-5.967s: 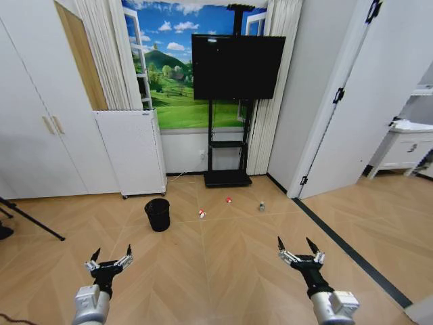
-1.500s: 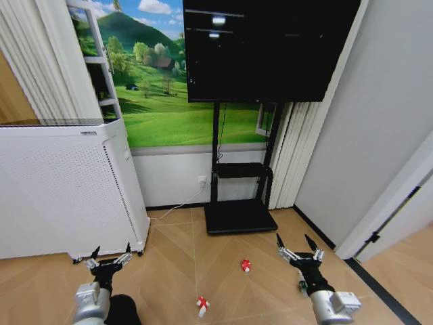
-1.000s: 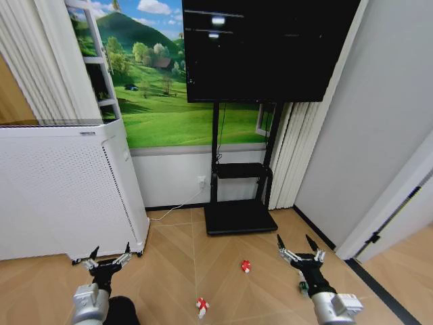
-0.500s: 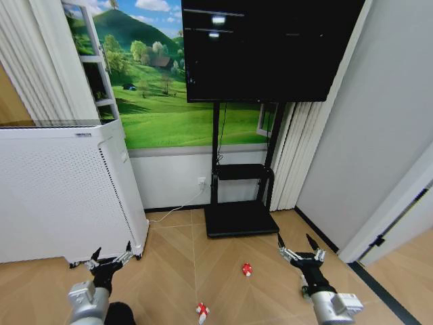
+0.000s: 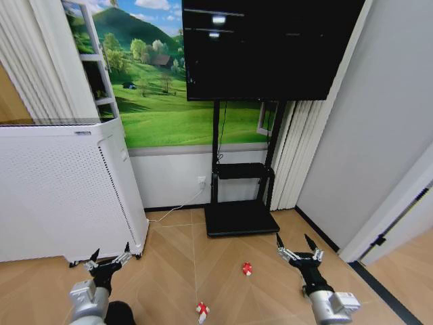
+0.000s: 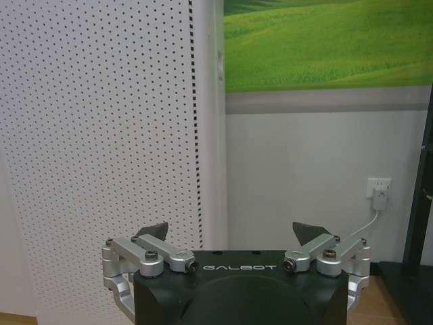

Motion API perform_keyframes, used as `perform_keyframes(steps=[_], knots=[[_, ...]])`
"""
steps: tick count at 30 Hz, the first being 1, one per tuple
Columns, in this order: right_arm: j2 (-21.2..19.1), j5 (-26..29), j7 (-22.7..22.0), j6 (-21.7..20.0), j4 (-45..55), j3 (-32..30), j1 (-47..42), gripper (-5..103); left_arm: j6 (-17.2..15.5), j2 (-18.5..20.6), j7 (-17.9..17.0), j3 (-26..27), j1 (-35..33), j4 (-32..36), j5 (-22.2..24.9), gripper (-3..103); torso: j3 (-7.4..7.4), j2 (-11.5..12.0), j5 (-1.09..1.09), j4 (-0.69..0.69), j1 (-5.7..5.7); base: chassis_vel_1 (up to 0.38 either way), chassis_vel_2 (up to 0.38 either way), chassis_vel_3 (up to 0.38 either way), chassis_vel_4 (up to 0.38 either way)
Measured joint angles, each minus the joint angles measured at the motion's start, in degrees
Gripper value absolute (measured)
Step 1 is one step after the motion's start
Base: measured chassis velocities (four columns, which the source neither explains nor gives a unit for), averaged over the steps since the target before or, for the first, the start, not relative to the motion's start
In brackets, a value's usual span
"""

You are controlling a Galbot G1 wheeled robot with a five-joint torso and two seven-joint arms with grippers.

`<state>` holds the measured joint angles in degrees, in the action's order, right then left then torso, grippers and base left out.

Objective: Pick up the trash bin and place the garbage on the floor into it.

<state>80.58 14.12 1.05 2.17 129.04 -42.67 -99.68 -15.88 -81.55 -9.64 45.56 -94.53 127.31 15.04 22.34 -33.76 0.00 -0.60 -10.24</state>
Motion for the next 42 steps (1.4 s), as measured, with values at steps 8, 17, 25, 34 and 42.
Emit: perform_keyframes(steps=[8,17,25,34,42], knots=[[0.1,0.0,0.1,0.3,0.5,-0.2,-0.4,100,0.4,0.0,0.2,0.2,-0.3,0.3,-0.3,100,-1.23,2.1,0.0,0.0,0.83,0.0,0.0,0.0,0.0],[0.2,-0.1,0.4,0.6,0.8,-0.3,-0.8,100,0.6,0.0,0.4,0.4,-0.7,0.9,-0.4,100,-2.61,4.3,0.0,0.0,1.73,0.0,0.0,0.0,0.0],[0.2,0.0,0.4,0.7,0.8,-0.3,-0.7,100,0.7,-0.1,0.5,0.6,-0.9,1.0,-0.5,100,-4.08,6.6,0.0,0.0,2.55,0.0,0.0,0.0,0.0],[0.1,0.4,0.7,1.7,0.5,-0.1,-0.5,100,0.7,-0.1,0.7,0.5,-0.7,0.9,-0.7,100,-5.21,8.5,0.0,0.0,3.28,0.0,0.0,0.0,0.0],[0.1,0.4,0.8,2.0,0.4,-0.1,-0.5,100,0.7,-0.1,1.1,0.5,-0.6,0.7,-0.8,100,-6.14,9.9,0.0,0.0,3.79,0.0,0.0,0.0,0.0]])
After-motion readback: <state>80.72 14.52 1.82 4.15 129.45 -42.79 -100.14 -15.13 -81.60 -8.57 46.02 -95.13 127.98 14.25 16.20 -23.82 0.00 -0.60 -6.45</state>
